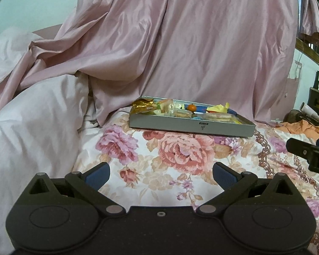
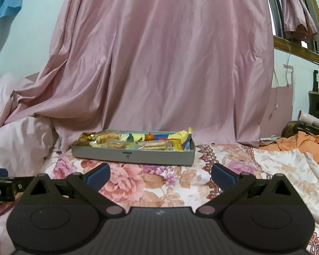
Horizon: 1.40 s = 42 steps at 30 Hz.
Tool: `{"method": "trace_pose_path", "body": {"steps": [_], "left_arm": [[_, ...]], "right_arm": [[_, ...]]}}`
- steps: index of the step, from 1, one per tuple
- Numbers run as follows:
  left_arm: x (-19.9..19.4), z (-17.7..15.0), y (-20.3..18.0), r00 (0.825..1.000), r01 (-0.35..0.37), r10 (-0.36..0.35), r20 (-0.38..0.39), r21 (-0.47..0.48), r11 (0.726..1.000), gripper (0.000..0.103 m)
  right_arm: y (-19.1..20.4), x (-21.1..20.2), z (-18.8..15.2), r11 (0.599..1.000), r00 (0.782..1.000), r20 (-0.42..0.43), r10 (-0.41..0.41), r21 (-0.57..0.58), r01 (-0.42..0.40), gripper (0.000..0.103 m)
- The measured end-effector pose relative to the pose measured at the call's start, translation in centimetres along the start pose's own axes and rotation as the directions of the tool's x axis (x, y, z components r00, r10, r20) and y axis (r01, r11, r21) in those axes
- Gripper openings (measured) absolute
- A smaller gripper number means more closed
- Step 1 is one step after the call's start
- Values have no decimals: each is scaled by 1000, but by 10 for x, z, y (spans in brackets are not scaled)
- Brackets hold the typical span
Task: Organize snacks
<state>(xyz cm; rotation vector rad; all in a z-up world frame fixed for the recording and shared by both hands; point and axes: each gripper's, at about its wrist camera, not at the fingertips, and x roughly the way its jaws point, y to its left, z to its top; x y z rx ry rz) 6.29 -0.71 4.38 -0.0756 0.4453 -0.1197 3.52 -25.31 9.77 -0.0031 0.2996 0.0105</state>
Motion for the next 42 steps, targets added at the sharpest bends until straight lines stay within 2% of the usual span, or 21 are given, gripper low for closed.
{"method": "trace_pose_path", "body": {"steps": [17, 25, 42], "left_arm": [[8, -6, 2, 999, -6, 6, -45, -4, 1000, 102], [15, -13, 1, 997, -20, 21, -69, 7, 1000, 102], [25, -24, -1, 995, -33, 35, -96, 30, 999, 102]], "right_arm": [[-1, 5, -11, 1000, 996, -84, -8, 10, 9, 103], [-2, 18, -21, 999, 986, -165, -17, 27, 22, 103], [7, 29, -31, 1000, 970, -241, -9, -17, 5, 103]]}}
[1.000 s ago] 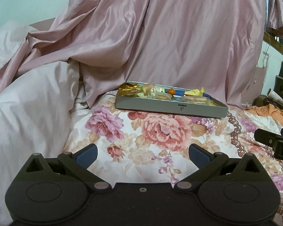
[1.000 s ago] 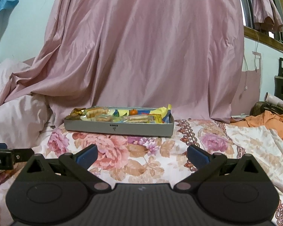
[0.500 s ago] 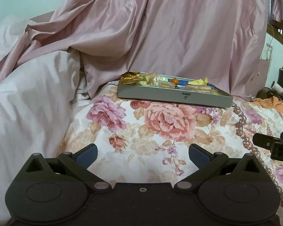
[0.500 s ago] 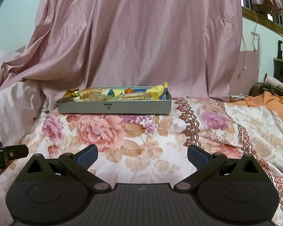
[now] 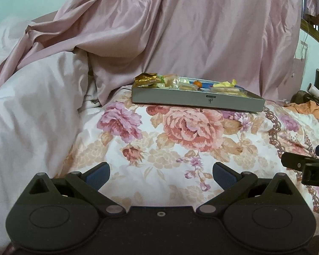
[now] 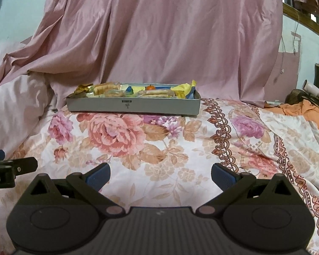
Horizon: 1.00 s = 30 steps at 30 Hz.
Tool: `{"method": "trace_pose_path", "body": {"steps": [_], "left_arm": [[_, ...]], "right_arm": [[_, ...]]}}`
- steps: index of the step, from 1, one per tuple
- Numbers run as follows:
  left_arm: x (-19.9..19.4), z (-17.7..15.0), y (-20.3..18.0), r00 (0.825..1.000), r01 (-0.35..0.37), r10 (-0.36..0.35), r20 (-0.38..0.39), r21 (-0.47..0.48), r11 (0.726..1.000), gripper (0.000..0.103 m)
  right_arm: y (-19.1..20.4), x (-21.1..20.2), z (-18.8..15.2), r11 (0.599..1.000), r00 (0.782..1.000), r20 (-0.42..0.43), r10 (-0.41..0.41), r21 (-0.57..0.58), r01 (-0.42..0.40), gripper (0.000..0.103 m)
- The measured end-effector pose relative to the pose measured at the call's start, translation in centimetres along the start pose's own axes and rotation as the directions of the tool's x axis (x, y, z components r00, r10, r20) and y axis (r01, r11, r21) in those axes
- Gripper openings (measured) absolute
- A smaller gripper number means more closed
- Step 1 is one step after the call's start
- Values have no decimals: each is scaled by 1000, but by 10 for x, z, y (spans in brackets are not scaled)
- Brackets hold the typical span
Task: Organize snacks
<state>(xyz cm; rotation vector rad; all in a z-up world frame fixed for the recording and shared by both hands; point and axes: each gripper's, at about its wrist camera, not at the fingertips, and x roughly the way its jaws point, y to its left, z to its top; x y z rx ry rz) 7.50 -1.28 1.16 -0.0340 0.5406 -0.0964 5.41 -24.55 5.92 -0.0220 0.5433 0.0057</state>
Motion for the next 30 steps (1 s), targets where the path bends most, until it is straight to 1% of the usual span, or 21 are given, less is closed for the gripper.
{"method": "trace_pose_path", "body": {"steps": [4, 7, 12, 16, 30], "left_arm": [[2, -3, 2, 1000, 5, -4, 11, -26, 1000, 102], [3, -4, 2, 1000, 1, -1, 21, -36, 999, 102], [3, -5, 3, 1000, -4, 5, 25, -38, 999, 102], [3, -5, 3, 1000, -4, 5, 25, -35, 999, 102], [5, -5, 2, 1000, -14, 14, 14, -33, 999, 102]], "right_arm": [[1, 4, -1, 1000, 1000, -14, -1, -11, 1, 103], [3, 8, -3, 1000, 1000, 0, -15, -14, 15, 103], [-1, 11, -5, 1000, 1000, 11, -9, 15, 9, 103], [-1, 9, -6, 1000, 999, 31, -23, 3, 23, 103], [2, 7, -6, 1000, 999, 49, -17, -25, 19, 103]]}}
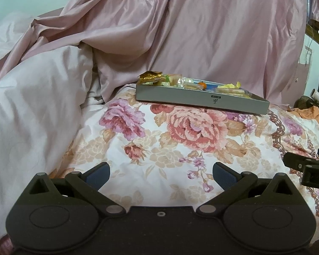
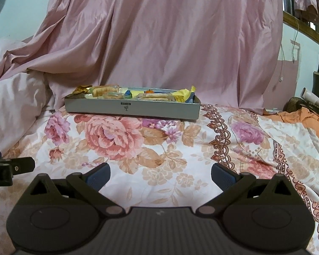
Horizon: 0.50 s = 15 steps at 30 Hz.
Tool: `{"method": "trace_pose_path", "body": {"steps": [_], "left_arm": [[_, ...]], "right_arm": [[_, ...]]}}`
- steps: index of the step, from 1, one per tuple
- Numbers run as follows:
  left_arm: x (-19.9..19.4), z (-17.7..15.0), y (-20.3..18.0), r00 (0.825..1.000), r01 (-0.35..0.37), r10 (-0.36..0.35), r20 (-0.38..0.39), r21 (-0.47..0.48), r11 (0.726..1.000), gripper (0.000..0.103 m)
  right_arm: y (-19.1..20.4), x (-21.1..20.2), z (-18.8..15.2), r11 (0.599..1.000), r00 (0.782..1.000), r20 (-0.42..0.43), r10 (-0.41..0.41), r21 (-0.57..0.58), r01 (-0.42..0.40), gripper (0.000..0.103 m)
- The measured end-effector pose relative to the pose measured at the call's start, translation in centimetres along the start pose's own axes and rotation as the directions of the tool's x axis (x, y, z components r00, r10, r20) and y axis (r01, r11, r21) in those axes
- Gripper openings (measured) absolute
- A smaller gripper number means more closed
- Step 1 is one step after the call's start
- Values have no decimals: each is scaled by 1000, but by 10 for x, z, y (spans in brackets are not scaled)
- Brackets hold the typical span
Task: Organize snacks
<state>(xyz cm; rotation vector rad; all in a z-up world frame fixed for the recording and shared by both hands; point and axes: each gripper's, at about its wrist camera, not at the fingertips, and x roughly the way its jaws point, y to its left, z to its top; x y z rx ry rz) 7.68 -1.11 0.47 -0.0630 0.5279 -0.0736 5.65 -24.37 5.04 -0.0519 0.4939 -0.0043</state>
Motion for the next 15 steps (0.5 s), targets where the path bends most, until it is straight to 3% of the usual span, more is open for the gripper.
{"method": "trace_pose_path", "body": {"steps": [15], "left_arm": [[0, 0, 0, 1000, 0, 0, 0, 1, 1000, 102]], "right_arm": [[-1, 0, -1, 1000, 1000, -3, 2, 2, -2, 103]]}}
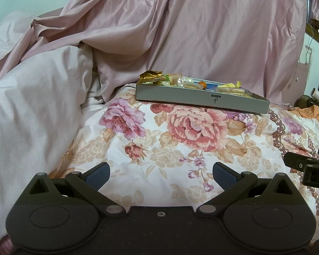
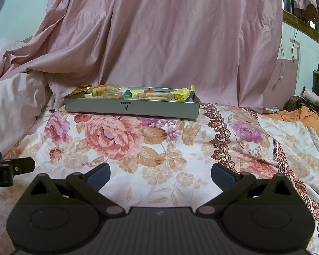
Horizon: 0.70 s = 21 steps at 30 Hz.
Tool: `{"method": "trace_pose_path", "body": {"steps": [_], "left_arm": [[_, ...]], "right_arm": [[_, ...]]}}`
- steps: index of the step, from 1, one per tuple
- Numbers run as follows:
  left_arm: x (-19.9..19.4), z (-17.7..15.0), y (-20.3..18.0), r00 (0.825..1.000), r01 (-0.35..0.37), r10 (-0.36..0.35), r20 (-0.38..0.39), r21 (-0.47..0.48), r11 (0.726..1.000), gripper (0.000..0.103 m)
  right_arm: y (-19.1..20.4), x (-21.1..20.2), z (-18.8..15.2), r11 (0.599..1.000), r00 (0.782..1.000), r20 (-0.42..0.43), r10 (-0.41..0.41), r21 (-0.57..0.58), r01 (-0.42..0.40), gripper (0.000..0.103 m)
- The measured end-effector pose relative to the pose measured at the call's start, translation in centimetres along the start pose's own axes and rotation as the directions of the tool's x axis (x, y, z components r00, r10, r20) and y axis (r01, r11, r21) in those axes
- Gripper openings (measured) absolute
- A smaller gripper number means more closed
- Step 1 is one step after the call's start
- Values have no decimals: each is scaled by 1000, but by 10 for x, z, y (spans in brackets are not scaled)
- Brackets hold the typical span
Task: Organize snacks
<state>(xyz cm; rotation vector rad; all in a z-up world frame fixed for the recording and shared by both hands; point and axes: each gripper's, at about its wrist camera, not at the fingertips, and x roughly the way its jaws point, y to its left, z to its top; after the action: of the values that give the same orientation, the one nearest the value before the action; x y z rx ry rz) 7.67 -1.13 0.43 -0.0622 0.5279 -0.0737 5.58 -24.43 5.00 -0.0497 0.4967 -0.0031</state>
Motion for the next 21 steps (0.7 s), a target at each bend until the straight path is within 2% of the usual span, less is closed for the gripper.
{"method": "trace_pose_path", "body": {"steps": [21], "left_arm": [[0, 0, 0, 1000, -1, 1, -2, -1, 1000, 102]], "right_arm": [[1, 1, -2, 1000, 1000, -15, 0, 4, 0, 103]]}}
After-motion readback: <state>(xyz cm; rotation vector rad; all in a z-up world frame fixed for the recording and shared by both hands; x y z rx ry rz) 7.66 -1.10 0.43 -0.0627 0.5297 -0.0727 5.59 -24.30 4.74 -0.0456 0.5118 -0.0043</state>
